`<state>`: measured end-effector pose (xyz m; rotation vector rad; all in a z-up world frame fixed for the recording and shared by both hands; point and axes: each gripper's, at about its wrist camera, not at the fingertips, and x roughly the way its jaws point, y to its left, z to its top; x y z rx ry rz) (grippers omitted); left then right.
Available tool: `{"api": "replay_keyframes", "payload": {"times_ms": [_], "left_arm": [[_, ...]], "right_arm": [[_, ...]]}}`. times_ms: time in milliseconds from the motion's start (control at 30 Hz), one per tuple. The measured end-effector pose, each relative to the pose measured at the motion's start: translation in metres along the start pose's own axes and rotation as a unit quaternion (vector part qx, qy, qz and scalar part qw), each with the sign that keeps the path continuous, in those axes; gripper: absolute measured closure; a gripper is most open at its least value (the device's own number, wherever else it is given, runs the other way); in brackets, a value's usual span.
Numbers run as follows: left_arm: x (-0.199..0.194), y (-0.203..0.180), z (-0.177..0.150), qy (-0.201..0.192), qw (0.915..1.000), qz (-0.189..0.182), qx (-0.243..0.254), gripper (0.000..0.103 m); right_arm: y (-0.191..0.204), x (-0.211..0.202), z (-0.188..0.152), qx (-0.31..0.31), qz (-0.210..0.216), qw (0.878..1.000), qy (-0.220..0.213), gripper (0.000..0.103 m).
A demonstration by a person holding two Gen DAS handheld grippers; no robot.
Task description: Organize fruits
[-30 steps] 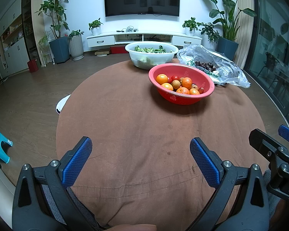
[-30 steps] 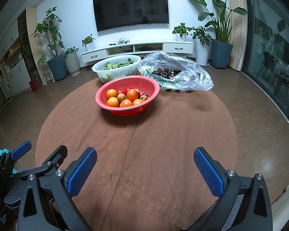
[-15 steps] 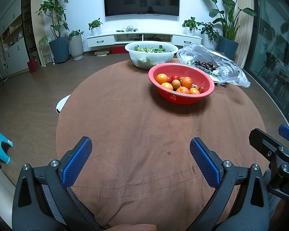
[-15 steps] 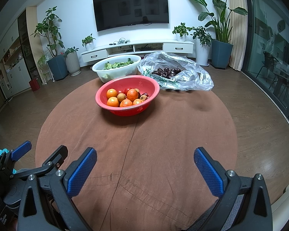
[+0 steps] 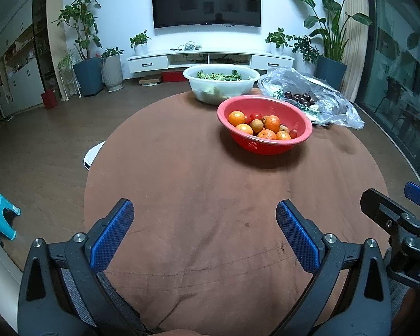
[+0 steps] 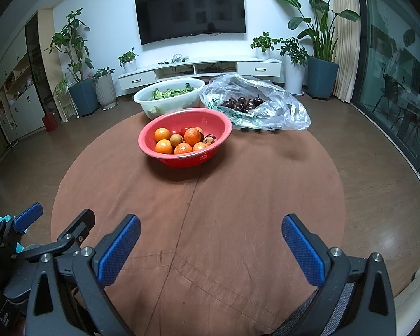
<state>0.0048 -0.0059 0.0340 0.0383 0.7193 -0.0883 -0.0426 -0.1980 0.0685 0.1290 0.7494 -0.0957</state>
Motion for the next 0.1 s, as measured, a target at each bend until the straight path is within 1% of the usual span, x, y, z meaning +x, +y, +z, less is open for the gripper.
{"api": "replay_keyframes", "payload": {"times_ms": [100], "left_arm": [[0.0033,0.0027,-0.0007,0.007,1.0000,-0.006,-0.002,0.000]], "right_arm": [[-0.0002,-0.0001,-0.0009,0.000,-0.001,1.000,0.000,0.000]]}}
